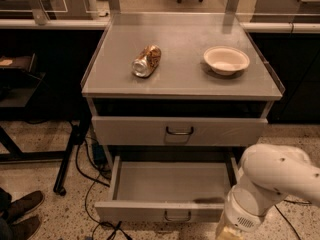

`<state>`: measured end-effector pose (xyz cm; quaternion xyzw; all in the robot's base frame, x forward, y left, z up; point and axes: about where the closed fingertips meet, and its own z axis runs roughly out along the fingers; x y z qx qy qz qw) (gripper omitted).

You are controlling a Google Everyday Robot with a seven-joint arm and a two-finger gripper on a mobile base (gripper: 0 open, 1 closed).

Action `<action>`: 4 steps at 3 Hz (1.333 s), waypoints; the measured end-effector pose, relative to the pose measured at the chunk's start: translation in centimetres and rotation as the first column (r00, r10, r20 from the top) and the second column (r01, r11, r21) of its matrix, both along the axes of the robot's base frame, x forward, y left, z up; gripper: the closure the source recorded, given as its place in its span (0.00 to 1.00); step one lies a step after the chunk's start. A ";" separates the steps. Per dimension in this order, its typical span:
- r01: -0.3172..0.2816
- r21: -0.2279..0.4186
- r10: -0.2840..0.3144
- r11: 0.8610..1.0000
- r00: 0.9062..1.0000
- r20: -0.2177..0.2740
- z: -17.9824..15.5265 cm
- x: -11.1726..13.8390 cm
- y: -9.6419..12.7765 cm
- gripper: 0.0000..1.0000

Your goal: Close middle drawer

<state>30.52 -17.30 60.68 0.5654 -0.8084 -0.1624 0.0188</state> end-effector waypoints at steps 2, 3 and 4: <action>0.053 0.051 -0.047 0.997 0.993 -0.110 -12.1 2.2 3.8 1.00; 0.052 0.051 -0.046 0.997 0.993 -0.113 -12.1 2.1 3.8 1.00; 0.112 0.033 -0.108 0.993 0.987 -0.118 -13.8 2.7 3.6 1.00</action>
Offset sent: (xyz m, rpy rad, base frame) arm 0.0358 0.0539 -0.1655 0.0630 0.1368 -0.0641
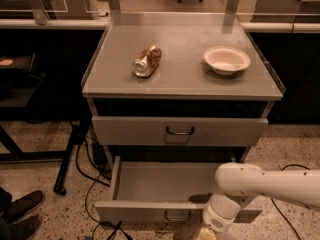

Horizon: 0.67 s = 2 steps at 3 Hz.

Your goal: Close middle drawer

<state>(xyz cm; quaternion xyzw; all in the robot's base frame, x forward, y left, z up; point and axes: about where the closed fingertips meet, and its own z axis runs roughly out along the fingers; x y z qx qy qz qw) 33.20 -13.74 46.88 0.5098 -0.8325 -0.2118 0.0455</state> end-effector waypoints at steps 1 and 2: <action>0.082 -0.067 -0.081 0.994 0.997 0.016 -3.2 2.8 -0.7 1.00; 0.120 -0.105 -0.117 0.987 0.993 0.035 -4.8 4.5 -1.1 1.00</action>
Offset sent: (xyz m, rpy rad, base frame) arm 0.0650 -0.0153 -0.0623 -0.1495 -0.0513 -0.1632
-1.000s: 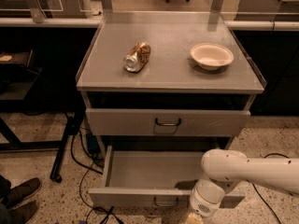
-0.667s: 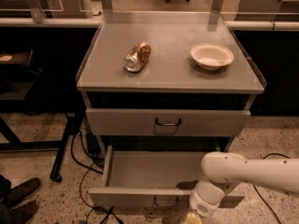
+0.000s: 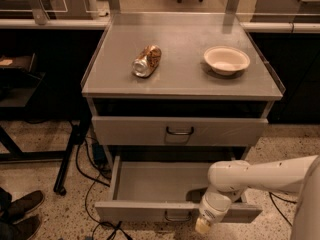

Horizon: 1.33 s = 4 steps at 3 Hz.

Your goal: Close middle drawer

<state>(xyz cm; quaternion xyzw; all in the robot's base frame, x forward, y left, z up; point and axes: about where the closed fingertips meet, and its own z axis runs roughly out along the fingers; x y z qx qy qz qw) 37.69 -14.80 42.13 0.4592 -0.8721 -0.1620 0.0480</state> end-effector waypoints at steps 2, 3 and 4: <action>0.040 -0.049 -0.037 0.998 0.997 0.069 -0.9 3.4 0.3 1.00; 0.040 -0.049 -0.037 0.998 0.997 0.069 -0.9 3.4 0.3 1.00; 0.043 -0.058 -0.035 0.997 0.991 0.128 -0.3 6.7 1.4 1.00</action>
Offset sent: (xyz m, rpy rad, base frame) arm 0.0752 0.0107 -0.0031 -0.0844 -0.1653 -0.0675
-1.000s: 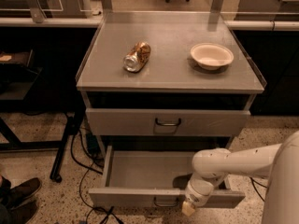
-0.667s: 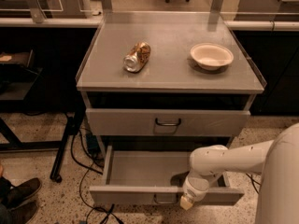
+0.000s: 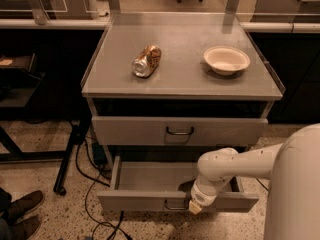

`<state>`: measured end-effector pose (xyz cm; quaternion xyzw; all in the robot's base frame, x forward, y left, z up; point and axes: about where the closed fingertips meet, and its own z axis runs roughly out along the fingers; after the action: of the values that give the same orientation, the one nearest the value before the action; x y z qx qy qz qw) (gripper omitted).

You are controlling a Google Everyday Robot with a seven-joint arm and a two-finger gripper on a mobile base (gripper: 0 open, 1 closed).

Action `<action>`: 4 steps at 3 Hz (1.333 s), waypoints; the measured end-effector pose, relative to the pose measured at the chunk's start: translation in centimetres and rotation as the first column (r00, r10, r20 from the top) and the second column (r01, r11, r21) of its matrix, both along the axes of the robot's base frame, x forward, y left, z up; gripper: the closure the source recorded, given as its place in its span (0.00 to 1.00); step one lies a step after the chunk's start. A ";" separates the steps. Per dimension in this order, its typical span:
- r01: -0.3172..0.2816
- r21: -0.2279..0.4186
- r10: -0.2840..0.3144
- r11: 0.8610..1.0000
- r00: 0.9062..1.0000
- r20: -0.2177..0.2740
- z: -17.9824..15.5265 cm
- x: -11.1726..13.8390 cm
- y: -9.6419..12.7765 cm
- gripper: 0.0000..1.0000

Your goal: Close middle drawer

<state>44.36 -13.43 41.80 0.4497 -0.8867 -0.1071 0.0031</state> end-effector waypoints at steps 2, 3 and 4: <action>0.000 0.000 0.000 1.000 1.000 0.000 0.0 0.0 0.0 0.88; 0.000 0.000 0.000 1.000 1.000 0.000 0.0 0.0 0.0 0.65; 0.000 0.000 0.000 1.000 1.000 0.000 0.0 0.0 0.0 0.42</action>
Offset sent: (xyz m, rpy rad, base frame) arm 0.0000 0.0000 0.0000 0.0000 0.0000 0.0000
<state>44.36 -13.43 41.80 0.4497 -0.8867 -0.1071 0.0032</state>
